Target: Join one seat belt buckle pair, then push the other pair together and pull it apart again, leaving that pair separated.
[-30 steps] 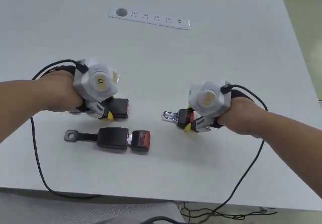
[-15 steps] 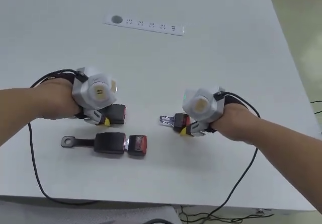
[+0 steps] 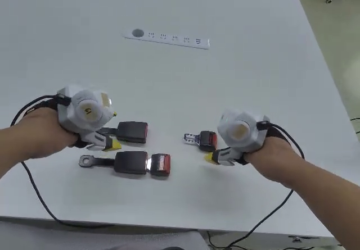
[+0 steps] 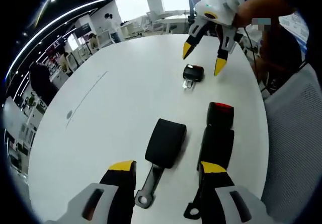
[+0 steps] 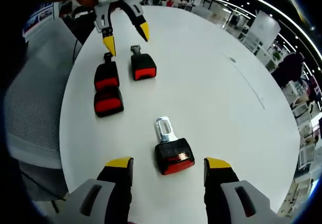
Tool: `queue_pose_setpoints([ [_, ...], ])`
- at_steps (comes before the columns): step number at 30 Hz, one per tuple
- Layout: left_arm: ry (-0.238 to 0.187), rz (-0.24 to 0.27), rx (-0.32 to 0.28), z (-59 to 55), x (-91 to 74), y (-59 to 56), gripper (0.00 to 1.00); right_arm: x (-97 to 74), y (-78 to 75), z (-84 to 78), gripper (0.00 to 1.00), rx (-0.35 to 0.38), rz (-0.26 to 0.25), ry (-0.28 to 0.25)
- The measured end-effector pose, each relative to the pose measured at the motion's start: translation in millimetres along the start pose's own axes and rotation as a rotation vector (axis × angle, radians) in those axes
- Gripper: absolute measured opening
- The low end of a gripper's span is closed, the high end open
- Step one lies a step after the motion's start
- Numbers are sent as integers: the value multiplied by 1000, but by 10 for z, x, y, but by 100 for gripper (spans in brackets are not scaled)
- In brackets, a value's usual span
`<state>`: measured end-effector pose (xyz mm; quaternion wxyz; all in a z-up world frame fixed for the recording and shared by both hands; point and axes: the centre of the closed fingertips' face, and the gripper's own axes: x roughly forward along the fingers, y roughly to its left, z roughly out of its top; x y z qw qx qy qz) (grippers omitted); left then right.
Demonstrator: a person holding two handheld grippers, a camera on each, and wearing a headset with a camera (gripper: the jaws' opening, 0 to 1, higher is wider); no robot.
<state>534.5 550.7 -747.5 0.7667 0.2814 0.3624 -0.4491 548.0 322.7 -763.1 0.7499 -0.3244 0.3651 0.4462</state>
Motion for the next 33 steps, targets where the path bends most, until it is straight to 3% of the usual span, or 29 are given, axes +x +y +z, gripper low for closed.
queue_pose_setpoints([
  [4,-4,9,-47,-181,-153,-99,56,-68,179,-2,62,79,23,-34],
  [6,-4,11,-67,-257,-223,-148,58,-164,273,-29,66,59,15,-37],
  [8,-11,18,-88,-297,-303,-203,61,-205,305,-49,67,70,13,-44],
  [12,-33,16,-159,-357,-478,-277,66,-311,377,-43,72,184,-3,-104],
  [17,-90,49,-249,-385,-623,-306,70,-470,542,-71,78,222,-21,-135],
  [24,-96,86,-321,-556,-750,-375,79,-583,604,-170,85,305,-62,-168],
  [28,-103,103,-349,-686,-833,-408,86,-653,568,-200,98,345,-115,-189],
  [33,-122,144,-372,-743,-927,-390,98,-669,597,-189,99,346,-115,-200],
])
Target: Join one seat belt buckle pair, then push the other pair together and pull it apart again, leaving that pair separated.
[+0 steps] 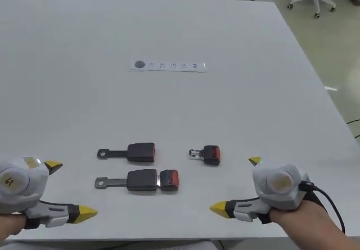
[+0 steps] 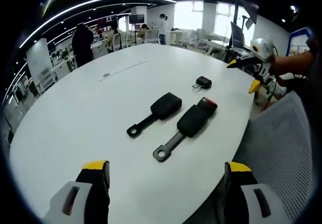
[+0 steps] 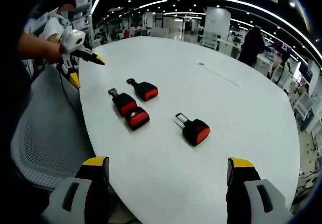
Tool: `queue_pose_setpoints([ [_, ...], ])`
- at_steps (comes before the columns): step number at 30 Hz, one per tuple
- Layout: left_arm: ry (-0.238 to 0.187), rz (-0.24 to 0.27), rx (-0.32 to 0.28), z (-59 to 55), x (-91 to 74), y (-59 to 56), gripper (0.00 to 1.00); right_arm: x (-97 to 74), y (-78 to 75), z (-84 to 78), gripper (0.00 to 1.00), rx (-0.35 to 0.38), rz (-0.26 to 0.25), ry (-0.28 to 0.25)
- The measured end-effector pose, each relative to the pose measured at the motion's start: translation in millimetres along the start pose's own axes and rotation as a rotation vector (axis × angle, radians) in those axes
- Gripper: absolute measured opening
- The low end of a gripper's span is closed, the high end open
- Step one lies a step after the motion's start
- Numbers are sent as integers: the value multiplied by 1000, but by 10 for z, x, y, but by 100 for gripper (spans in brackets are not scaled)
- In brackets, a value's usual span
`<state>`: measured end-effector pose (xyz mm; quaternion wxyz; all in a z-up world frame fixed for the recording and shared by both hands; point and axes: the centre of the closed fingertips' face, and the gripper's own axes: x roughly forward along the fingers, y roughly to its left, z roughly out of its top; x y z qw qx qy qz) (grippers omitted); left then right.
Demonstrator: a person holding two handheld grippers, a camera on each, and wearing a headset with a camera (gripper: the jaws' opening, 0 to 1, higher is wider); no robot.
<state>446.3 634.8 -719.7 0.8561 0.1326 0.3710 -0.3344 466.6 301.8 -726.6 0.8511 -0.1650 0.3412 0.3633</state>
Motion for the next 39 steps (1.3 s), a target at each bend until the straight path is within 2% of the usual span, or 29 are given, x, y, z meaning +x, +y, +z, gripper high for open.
queue_pose_setpoints([
  [3,-16,3,-38,19,-20,-17,100,-26,49,62,99,0,3,-17],
  [5,-15,9,-39,-3,-19,-19,100,-52,86,112,99,-1,3,-27],
  [10,-21,24,-48,70,-79,-115,100,-47,165,153,99,-3,12,-47],
  [15,-27,34,-61,43,-105,-48,100,-82,240,178,99,-10,21,-60],
  [16,-30,41,-64,70,-140,-71,100,-85,246,180,99,-12,21,-61],
  [23,-43,66,-108,70,-181,-23,100,-124,241,196,99,-6,13,-78],
  [29,-42,66,-99,67,-189,-14,100,-160,233,166,99,-1,7,-79],
  [33,-34,49,-93,61,-179,-62,100,-166,232,137,99,-6,4,-73],
  [39,-40,54,-95,43,-174,-36,100,-174,241,116,99,-4,4,-71],
])
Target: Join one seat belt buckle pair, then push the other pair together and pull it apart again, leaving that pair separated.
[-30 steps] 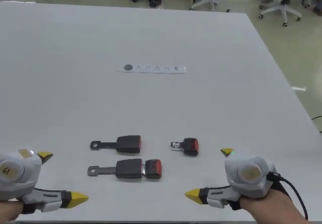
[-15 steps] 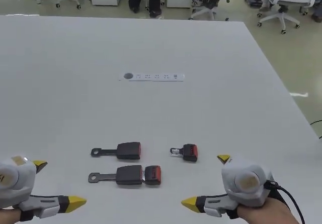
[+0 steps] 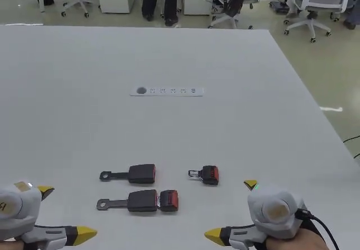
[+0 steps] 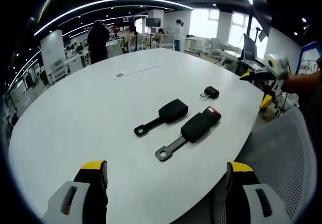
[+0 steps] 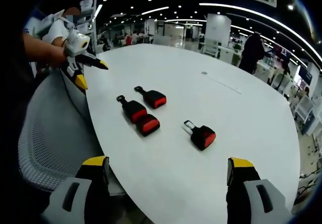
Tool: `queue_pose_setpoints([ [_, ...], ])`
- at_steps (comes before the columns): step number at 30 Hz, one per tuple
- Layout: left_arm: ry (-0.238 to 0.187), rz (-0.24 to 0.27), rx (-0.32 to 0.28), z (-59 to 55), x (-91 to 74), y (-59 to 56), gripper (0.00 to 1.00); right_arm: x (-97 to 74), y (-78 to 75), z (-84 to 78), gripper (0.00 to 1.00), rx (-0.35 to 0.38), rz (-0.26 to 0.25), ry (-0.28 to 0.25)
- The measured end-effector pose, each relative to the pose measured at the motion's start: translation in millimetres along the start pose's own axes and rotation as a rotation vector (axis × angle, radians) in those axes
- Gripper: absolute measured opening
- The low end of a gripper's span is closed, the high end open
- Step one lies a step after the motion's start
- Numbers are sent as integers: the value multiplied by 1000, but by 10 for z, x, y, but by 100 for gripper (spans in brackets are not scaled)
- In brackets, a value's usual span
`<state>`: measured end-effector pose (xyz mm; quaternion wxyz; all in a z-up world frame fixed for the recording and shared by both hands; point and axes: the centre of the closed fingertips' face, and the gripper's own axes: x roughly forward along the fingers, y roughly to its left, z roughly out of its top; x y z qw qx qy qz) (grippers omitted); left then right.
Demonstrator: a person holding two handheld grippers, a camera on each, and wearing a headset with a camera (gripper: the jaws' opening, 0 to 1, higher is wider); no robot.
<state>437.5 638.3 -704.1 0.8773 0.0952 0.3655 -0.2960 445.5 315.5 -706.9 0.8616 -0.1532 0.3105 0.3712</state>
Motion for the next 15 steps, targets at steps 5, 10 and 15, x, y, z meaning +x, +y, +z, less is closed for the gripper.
queue_pose_setpoints([
  [5,-10,1,9,-12,-23,-23,100,-4,11,0,99,16,-3,-12],
  [10,-16,-1,20,-45,-61,-24,100,-28,33,-25,99,19,-3,-15],
  [15,-24,10,-1,-54,-85,-23,98,-20,68,-7,98,35,1,-27],
])
